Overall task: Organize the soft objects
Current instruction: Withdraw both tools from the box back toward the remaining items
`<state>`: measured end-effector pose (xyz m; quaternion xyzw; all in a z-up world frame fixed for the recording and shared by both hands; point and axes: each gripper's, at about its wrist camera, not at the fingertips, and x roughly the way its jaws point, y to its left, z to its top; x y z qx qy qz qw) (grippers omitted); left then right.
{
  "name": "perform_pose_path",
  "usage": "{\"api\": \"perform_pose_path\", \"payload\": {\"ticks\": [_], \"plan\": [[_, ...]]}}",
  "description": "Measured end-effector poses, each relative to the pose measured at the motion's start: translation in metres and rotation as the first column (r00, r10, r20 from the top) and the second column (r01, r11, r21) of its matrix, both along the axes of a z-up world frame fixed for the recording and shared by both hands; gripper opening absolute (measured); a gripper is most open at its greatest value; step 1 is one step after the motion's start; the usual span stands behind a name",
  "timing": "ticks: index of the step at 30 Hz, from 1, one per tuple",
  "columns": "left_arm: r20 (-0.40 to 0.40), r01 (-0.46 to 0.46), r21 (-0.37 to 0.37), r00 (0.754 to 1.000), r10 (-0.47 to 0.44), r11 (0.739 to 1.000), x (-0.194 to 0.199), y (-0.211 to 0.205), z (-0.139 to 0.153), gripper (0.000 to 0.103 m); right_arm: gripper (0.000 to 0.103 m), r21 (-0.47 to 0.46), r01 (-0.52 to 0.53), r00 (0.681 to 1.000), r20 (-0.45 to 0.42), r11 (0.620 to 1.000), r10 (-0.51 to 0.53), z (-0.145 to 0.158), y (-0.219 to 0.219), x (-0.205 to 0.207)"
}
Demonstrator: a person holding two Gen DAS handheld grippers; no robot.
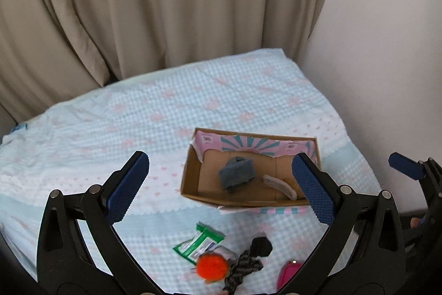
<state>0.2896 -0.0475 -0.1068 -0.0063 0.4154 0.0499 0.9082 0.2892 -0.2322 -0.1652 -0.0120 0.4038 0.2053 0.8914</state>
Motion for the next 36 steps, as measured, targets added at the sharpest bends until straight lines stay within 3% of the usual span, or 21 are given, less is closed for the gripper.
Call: {"api": "perform_pose_path", "payload": {"ticks": [8, 16, 27, 36], "plan": [[0.074, 0.044, -0.023, 0.996, -0.042, 0.999, -0.084, 0.012, 0.055, 0.103, 0.103, 0.030, 0.162, 0.985, 0.047, 0.986, -0.164, 0.049, -0.007, -0.074], [0.113, 0.095, -0.011, 0.989, -0.093, 0.995, -0.152, 0.034, 0.076, 0.103, 0.103, 0.042, 0.298, 0.945, 0.128, 0.954, -0.301, 0.076, -0.002, -0.148], [0.149, 0.135, -0.045, 0.981, -0.127, 0.990, -0.208, 0.078, 0.073, 0.103, 0.103, 0.034, 0.372, 0.892, 0.262, 0.928, -0.367, 0.090, 0.032, -0.228], [0.158, 0.191, -0.066, 0.971, -0.179, 0.979, -0.233, 0.098, 0.032, 0.103, 0.103, 0.014, 0.424, 0.870, 0.271, 0.906, -0.411, 0.061, 0.054, -0.260]]}}
